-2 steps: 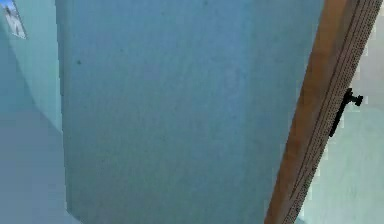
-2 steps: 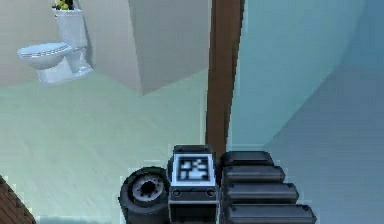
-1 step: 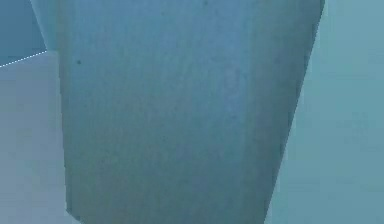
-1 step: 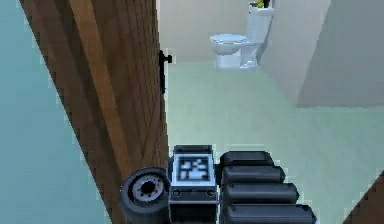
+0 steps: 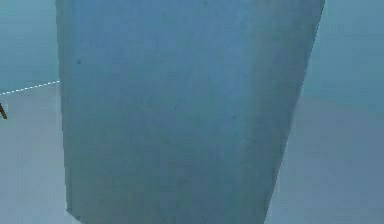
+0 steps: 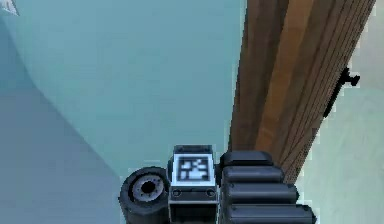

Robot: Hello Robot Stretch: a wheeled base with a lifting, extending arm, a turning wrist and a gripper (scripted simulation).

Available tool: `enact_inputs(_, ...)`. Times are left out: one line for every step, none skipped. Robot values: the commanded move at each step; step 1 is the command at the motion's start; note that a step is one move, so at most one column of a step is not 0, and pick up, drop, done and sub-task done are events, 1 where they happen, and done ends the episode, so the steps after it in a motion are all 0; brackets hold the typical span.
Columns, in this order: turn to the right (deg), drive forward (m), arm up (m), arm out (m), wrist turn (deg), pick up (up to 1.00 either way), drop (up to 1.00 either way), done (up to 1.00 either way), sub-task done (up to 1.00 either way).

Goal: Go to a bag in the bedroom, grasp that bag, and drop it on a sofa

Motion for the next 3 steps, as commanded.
enact_inputs(-45.0, 0.00, 0.00, 0.00, 0.0, 0.00, 0.00, 0.00, 0.00)
enact_inputs(0.0, 0.10, 0.00, 0.00, 0.0, 0.00, 0.00, 0.00, 0.00)
enact_inputs(-45.0, 0.00, 0.00, 0.00, 0.0, 0.00, 0.00, 0.00, 0.00)
